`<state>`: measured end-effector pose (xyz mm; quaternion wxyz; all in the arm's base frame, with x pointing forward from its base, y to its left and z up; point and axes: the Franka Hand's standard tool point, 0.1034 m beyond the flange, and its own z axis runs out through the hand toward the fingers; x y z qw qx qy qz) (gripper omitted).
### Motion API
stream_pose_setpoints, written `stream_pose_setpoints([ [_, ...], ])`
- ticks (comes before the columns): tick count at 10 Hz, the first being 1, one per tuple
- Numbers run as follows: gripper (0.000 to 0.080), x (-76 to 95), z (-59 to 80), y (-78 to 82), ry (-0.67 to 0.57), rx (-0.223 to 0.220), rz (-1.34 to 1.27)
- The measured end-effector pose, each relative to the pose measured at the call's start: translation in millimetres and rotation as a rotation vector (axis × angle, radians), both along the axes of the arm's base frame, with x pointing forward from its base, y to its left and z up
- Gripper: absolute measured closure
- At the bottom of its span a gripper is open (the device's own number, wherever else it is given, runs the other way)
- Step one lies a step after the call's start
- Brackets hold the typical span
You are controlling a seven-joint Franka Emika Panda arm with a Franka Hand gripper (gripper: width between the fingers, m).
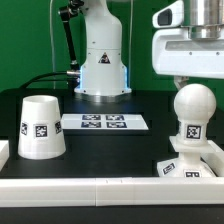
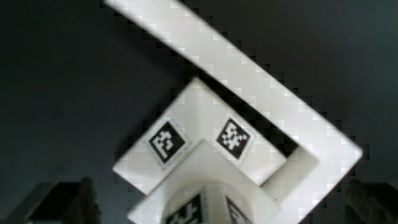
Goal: Assemble lamp
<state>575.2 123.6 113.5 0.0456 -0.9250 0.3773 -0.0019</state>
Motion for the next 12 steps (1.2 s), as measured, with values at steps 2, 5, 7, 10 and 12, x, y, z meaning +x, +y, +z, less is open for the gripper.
stream_pose_setpoints([
  [2, 0.0101, -13.3, -1.7, -0.9, 0.009, 0.001, 0.083],
  [5, 0.0101, -12.3, -3.2, -1.4, 0.01, 0.0, 0.082],
  [7, 0.0101, -14.1, -2.8, -10.5, 0.009, -0.029, 0.263],
  [10, 0.0101, -14.7, -1.7, -58.3, -0.001, -0.037, 0.439],
  [12, 0.0101, -13.8, -1.9, -67.6, -0.001, -0.039, 0.433],
])
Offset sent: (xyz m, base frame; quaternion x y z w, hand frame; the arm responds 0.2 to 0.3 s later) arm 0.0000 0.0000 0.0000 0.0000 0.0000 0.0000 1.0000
